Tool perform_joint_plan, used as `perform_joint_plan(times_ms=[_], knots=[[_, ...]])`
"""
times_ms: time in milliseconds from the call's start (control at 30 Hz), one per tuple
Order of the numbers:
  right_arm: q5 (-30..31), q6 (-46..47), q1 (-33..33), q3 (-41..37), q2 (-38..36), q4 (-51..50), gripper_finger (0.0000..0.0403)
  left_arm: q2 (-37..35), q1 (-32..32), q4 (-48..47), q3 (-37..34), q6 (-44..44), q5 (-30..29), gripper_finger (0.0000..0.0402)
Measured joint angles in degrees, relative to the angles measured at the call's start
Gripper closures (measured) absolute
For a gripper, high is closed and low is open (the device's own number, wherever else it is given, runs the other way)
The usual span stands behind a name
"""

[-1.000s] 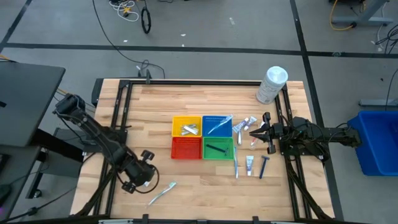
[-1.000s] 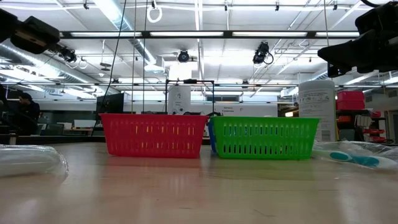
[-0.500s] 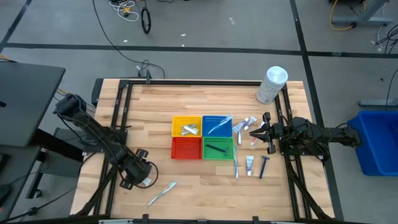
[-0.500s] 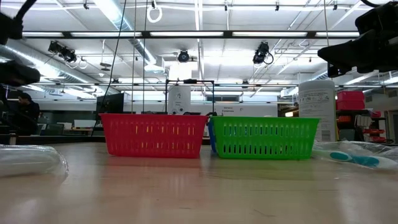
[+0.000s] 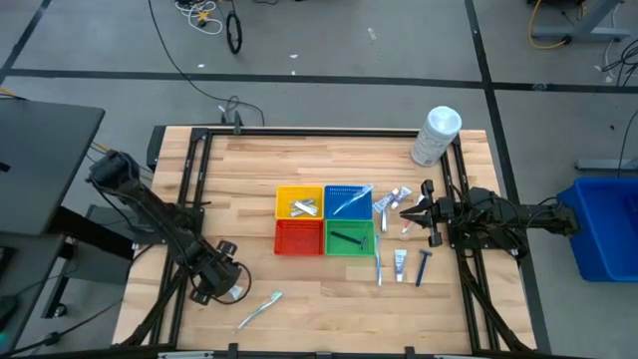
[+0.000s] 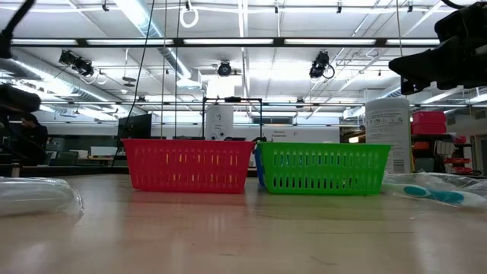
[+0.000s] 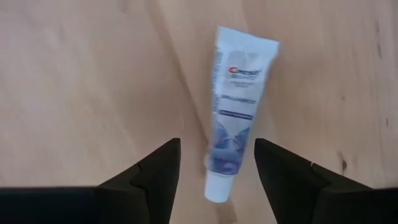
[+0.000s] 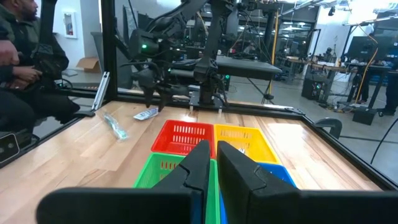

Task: Pick & Place Travel size toiletries
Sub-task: Put the bottom left toothpaste into the red bin

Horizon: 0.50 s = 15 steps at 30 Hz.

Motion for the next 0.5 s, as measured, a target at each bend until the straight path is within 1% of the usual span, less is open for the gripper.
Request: perform_joint_plan(times_ms=[200, 333, 500], knots=[[0.0, 0.0, 0.0, 0.0, 0.0, 0.0, 0.0363, 1.1, -2.7, 0.3, -0.1, 0.8, -1.4, 0.019], [0.0, 0.0, 0.0, 0.0, 0.0, 0.0, 0.0361, 1.1, -2.8, 0.1, -0.2, 0.8, -3.8, 0.0195], [0.0, 0.0, 0.0, 0.0, 0.0, 0.0, 0.0363, 1.1, -2.8, 0.3, -0.4, 1.7, -4.1, 0.0196]])
